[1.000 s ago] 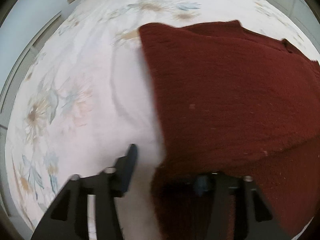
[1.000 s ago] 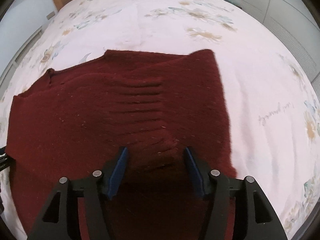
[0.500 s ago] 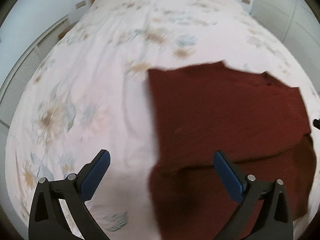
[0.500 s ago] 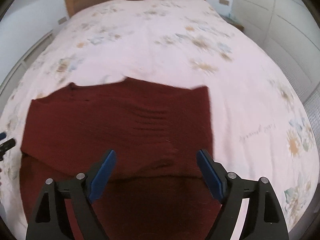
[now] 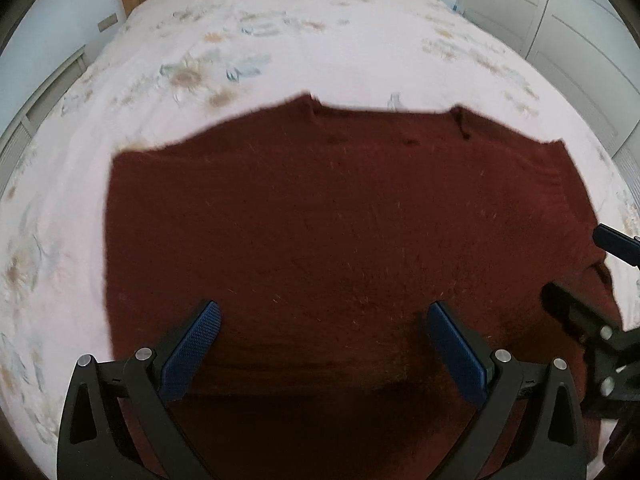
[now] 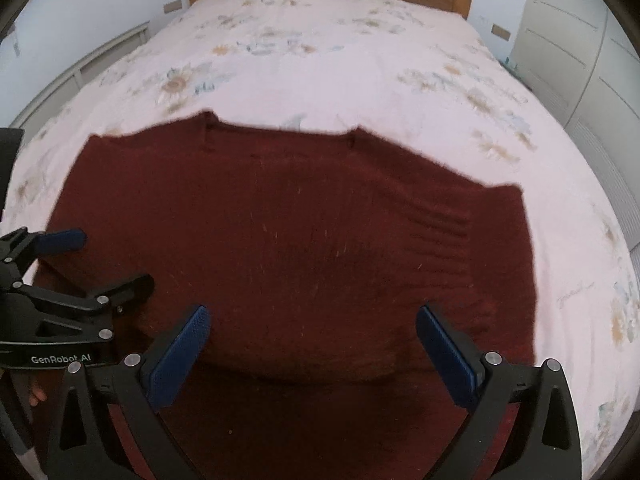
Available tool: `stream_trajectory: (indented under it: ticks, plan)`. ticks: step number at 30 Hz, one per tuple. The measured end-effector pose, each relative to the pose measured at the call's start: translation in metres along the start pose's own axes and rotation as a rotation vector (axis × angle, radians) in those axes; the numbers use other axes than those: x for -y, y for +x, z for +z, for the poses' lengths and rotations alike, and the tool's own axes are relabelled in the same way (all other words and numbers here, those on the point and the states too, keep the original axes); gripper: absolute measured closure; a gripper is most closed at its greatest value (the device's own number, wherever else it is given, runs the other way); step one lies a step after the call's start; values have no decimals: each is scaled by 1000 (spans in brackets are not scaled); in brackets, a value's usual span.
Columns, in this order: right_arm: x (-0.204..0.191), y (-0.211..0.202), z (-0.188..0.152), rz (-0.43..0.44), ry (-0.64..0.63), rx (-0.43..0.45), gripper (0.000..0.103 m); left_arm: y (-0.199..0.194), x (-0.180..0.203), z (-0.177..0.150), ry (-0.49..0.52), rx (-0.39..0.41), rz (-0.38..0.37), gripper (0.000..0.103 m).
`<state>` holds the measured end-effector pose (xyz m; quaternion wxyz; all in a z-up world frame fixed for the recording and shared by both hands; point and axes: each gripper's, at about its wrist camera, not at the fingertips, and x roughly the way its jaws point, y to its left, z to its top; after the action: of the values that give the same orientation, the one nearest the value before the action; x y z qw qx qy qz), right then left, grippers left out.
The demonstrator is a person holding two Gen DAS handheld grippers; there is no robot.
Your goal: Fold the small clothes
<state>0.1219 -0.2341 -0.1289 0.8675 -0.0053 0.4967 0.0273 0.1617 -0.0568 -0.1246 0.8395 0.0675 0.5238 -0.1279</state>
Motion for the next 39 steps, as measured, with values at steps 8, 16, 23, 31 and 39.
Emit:
stream_trajectory:
  ticks: [8,16,23,31,39]
  plan:
    - [33,17,-17,-55,33,-3,1,11,-9,-10,45,12,55,1]
    - [97,8,-34,-37,163,15,1,8,-48,-23,-24,16,39,1]
    - [115,-48,-43,0,183,73,1,-20,-54,-21,-36,-4,28,1]
    - [128,-105,-88,14,186,51,1,-90,-61,-58,-50,22,12,1]
    - [122,-109,-158,30,243,-71,1,-112,-72,-126,-146,-37,-4,1]
